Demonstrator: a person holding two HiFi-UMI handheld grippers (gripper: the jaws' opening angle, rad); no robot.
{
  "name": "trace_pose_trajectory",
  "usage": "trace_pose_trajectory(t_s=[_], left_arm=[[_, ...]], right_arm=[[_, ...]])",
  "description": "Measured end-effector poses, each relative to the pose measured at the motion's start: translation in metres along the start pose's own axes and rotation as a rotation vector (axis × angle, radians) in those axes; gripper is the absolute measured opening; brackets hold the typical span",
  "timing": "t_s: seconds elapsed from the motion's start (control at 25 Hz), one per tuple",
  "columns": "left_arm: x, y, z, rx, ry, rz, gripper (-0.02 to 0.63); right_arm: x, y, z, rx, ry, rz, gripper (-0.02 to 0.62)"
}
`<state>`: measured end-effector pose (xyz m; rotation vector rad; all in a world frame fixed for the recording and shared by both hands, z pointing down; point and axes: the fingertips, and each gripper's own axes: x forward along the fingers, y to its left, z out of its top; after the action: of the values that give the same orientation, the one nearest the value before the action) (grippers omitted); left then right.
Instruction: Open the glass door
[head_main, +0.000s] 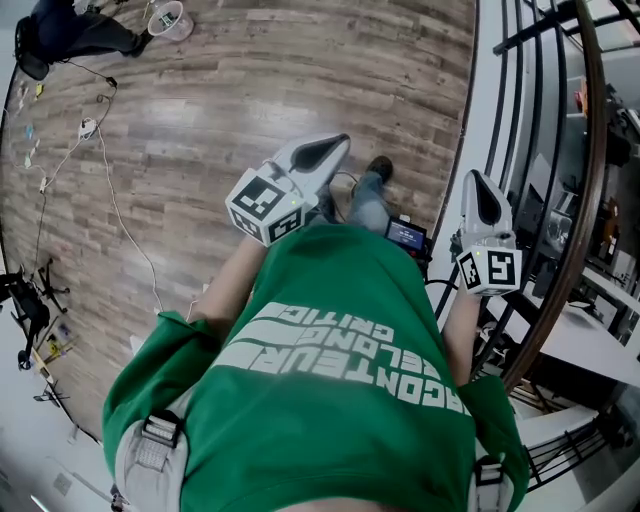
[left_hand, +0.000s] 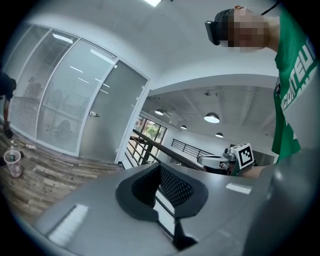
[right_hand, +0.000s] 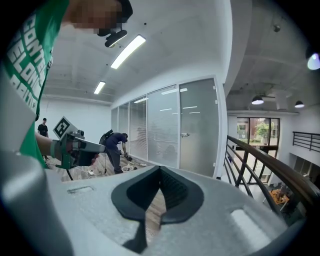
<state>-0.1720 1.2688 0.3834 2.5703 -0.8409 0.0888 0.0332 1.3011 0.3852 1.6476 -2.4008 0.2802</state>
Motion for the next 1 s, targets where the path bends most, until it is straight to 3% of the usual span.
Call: trace_pose_trajectory(t_s=[0.28,0.52,0.8,1.0], left_arm=[[0.089,0.015,0.046,0.052,0.007,-0.014,0.014],[0.150,0.012,0.082,0.051,-0.022,-0.007,0.015],[0.204,0.018,0.082,0.034,-0.011,0.016,0.015],[0.223,0.037,0.085,0.027,0.006,0.023,0.015]], right_arm=[[0.045,-0.083,0.017,0.015,0.000,-0.003,-0.008],[0.072,-0.142,0.035,0.025,-0.015,0.009,-0.008],[0.094,-0.201,0.024,0.034,0.008,0.021,-0.008],[0.119,-0.215,0.027,0.036,0.022,0.032,-0.008]])
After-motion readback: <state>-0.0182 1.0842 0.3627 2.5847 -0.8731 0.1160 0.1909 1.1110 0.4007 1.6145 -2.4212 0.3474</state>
